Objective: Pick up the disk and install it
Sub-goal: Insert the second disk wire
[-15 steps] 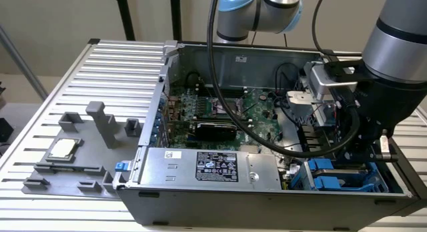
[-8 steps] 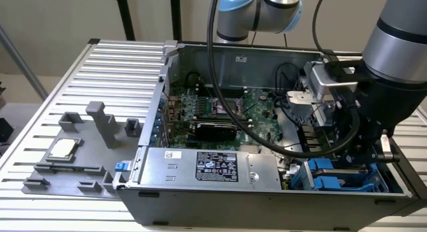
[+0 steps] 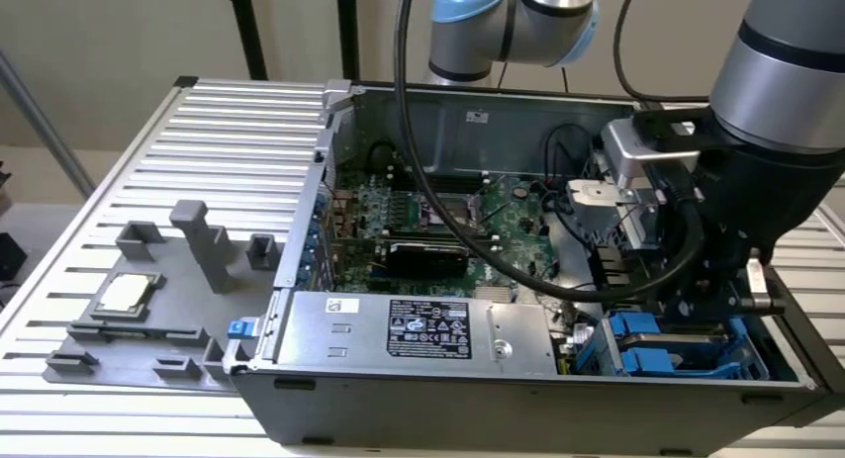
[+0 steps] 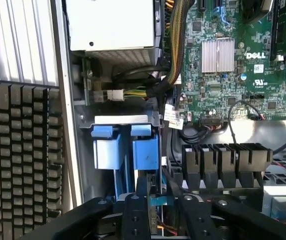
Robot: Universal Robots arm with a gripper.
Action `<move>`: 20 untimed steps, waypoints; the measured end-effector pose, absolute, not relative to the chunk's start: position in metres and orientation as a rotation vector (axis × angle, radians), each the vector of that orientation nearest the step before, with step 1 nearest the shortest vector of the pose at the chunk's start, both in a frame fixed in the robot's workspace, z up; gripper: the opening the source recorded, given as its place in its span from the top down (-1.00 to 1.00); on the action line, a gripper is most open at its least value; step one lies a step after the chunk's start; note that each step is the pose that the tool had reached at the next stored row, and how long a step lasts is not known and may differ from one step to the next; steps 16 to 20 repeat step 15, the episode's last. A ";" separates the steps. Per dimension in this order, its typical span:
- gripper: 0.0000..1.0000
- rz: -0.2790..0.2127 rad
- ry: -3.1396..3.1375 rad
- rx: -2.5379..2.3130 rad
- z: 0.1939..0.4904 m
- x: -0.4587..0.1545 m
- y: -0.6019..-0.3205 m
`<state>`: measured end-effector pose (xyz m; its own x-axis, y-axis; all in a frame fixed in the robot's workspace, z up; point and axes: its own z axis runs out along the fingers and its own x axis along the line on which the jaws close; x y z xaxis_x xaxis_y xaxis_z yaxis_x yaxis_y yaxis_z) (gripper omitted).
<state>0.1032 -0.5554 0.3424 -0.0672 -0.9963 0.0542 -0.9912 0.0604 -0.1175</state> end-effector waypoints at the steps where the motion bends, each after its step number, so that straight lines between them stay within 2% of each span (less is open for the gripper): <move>1: -1.00 -0.191 2.257 -2.117 0.343 0.101 -0.555; 20: -1.00 -0.191 2.256 -2.116 0.343 0.094 -0.555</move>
